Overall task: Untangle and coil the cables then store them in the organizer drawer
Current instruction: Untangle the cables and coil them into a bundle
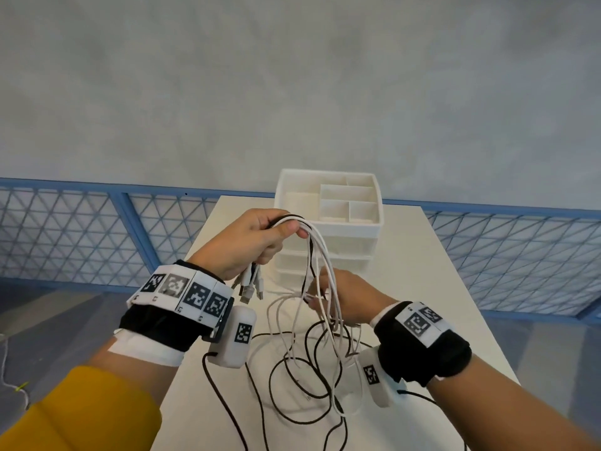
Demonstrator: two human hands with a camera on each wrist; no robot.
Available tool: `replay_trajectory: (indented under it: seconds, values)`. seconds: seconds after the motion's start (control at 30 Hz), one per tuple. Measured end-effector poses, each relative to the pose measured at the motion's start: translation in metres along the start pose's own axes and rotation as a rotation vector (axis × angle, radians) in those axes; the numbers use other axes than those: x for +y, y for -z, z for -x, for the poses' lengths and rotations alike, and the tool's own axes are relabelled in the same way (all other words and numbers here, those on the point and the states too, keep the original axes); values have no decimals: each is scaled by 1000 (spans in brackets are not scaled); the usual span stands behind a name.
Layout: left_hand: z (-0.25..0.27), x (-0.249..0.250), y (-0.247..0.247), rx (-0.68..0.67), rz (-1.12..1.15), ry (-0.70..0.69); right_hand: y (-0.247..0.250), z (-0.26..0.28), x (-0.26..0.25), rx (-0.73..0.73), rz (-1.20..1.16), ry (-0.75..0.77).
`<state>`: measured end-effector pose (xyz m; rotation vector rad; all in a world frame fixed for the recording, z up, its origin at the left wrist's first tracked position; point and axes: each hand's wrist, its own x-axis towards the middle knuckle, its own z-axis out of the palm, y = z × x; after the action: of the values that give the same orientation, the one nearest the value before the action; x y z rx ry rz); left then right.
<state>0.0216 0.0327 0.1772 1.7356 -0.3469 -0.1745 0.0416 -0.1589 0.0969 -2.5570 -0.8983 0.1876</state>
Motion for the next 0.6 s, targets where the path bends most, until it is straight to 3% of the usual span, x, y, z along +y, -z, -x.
replay_trajectory:
  seconds: [0.13,0.27,0.37,0.43,0.5,0.6]
  values:
    - [-3,-5,7,82,18,11,3,7,4,177,-112,-94]
    - [-5,-13,26,284,124,48,7,28,19,435,-723,-228]
    - [-6,-17,30,354,151,53,3,47,33,615,-1138,-278]
    - [-7,-18,30,378,189,45,-7,55,44,709,-1294,-382]
    - [-6,-15,31,369,197,37,-18,61,50,705,-1258,-471]
    - [-6,-10,29,302,116,36,-16,59,45,682,-1012,-341]
